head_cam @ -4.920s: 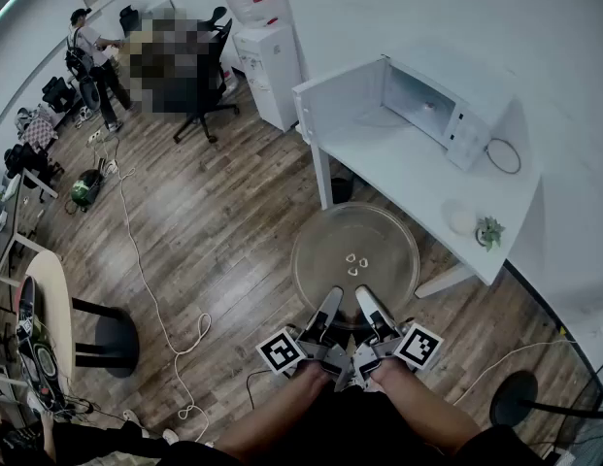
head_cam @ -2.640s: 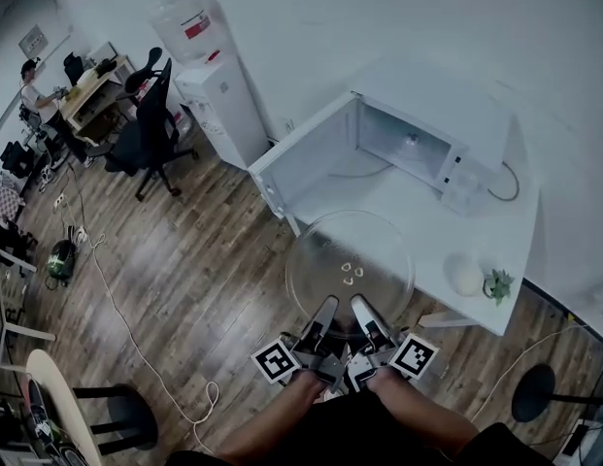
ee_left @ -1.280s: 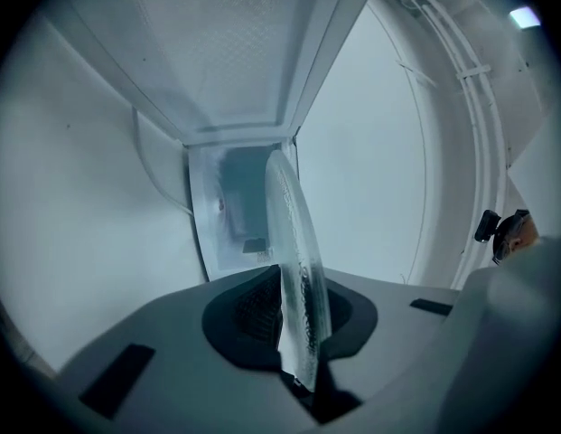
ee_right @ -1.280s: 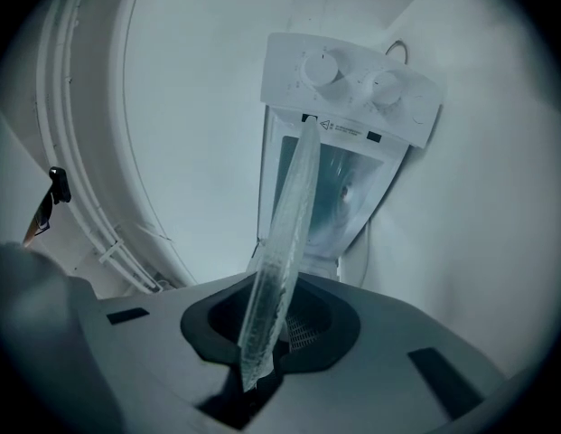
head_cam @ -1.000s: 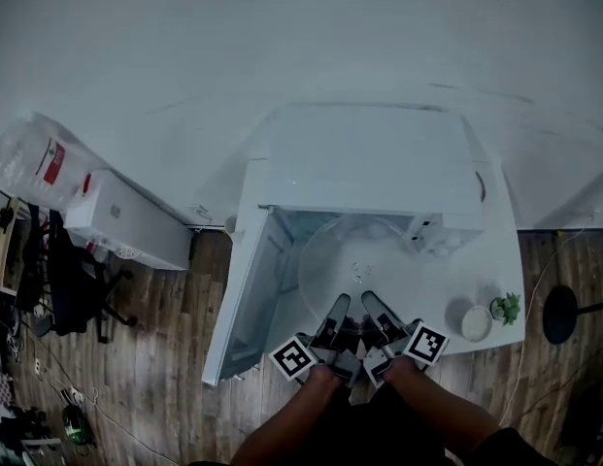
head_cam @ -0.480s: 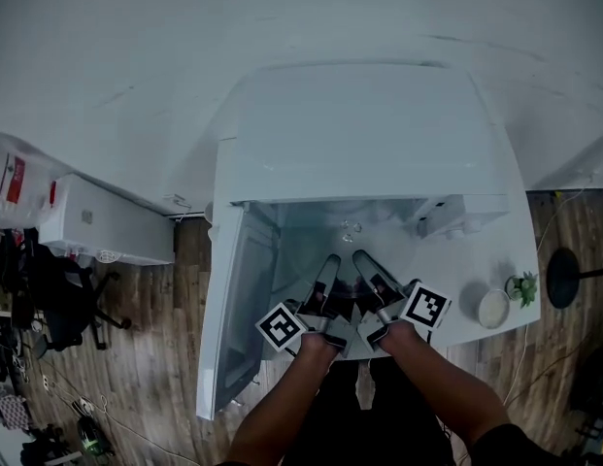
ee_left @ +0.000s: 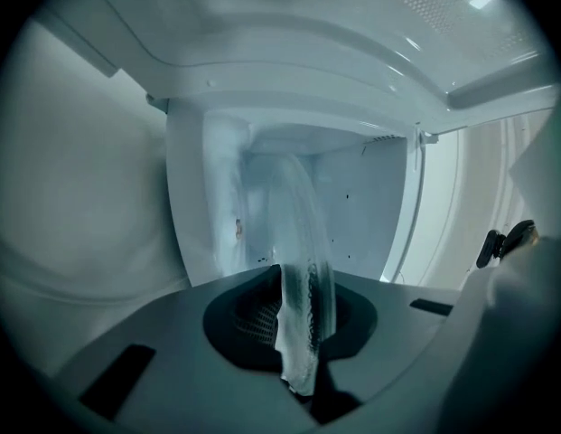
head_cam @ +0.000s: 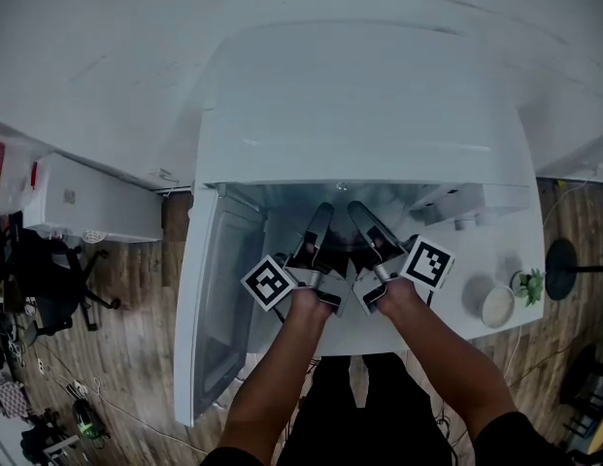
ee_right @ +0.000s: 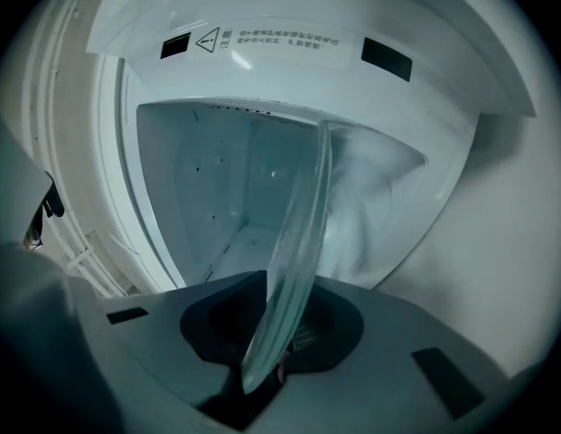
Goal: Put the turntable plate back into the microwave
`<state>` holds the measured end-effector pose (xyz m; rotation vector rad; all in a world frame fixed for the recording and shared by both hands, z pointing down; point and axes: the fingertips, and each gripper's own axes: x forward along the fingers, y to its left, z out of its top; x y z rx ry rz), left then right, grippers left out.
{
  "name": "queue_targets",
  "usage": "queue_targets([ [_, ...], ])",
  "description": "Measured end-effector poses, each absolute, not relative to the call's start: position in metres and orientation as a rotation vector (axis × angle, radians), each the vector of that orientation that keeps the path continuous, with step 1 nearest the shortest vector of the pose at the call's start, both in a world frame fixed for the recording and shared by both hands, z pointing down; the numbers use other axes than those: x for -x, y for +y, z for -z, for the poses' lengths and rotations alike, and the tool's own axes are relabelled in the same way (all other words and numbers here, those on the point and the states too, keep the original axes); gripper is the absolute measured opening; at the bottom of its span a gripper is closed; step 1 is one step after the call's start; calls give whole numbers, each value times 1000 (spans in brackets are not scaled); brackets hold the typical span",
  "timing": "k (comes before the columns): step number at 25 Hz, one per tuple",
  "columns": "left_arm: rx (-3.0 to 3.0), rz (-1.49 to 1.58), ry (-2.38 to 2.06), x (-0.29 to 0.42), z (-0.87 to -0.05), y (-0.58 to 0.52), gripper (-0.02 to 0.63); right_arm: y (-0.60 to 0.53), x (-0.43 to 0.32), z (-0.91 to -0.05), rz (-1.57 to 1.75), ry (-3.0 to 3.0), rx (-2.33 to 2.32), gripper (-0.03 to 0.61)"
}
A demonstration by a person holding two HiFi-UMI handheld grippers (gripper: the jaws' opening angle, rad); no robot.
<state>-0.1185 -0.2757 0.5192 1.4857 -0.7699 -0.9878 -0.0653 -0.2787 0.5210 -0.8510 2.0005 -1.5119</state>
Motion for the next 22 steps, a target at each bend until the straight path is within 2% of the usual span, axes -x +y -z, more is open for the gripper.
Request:
queue_targets([
  [17, -1451, 1090, -803, 116, -529, -306, 51, -282, 45, -526, 1540, 1851, 774, 63],
  [22, -1521, 996, -835, 112, -534, -298, 65, -288, 45, -531, 1534, 1826, 756, 66],
])
